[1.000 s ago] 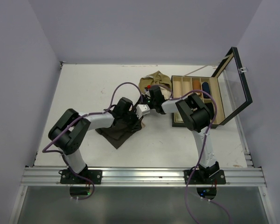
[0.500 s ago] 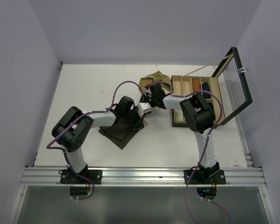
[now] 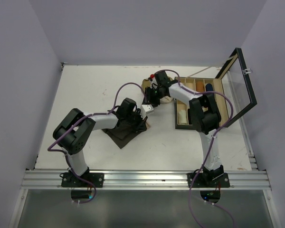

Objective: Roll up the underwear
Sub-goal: Fold the underwear

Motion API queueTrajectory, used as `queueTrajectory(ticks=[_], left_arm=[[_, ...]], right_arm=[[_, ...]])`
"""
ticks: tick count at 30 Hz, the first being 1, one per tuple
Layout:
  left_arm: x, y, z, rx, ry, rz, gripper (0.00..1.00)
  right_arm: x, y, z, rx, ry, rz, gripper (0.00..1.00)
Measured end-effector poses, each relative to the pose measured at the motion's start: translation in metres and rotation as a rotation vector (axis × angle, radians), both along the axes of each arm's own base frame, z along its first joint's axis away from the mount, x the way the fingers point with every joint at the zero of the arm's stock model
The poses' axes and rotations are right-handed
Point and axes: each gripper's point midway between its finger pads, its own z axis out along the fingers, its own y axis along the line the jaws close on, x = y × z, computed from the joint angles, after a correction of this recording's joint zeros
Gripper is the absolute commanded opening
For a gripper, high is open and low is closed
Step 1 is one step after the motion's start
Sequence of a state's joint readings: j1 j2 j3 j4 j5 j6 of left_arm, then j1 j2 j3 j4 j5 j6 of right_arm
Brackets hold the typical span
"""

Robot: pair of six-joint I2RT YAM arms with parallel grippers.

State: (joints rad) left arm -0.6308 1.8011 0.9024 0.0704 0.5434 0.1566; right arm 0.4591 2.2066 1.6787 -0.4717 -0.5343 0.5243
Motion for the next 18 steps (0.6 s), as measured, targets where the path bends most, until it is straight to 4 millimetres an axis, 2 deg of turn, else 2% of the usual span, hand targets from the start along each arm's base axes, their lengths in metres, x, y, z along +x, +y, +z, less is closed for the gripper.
queueTrajectory(ticks=[1, 2, 6, 9, 12, 15, 18], left_arm=[[0.000, 0.000, 0.000, -0.001, 0.000, -0.001, 0.00], [0.000, 0.000, 0.000, -0.002, 0.000, -0.001, 0.00], [-0.001, 0.000, 0.000, -0.004, 0.002, -0.004, 0.00], [-0.001, 0.000, 0.000, -0.005, 0.003, -0.006, 0.00], [-0.002, 0.000, 0.000, -0.006, 0.004, -0.007, 0.00], [-0.002, 0.000, 0.000, -0.007, 0.005, -0.008, 0.00], [-0.002, -0.001, 0.000, -0.007, 0.005, -0.008, 0.00]], right_arm=[[-0.001, -0.002, 0.000, -0.008, 0.004, 0.007, 0.31], [-0.004, -0.006, -0.002, -0.018, 0.011, 0.014, 0.18], [-0.017, -0.024, -0.014, -0.045, 0.058, 0.022, 0.05], [-0.041, -0.047, -0.020, -0.049, 0.120, -0.003, 0.00], [-0.064, -0.063, -0.015, -0.017, 0.151, -0.043, 0.00], [-0.080, -0.061, -0.004, 0.045, 0.153, -0.061, 0.00], [-0.087, -0.052, 0.001, 0.094, 0.154, -0.054, 0.00]])
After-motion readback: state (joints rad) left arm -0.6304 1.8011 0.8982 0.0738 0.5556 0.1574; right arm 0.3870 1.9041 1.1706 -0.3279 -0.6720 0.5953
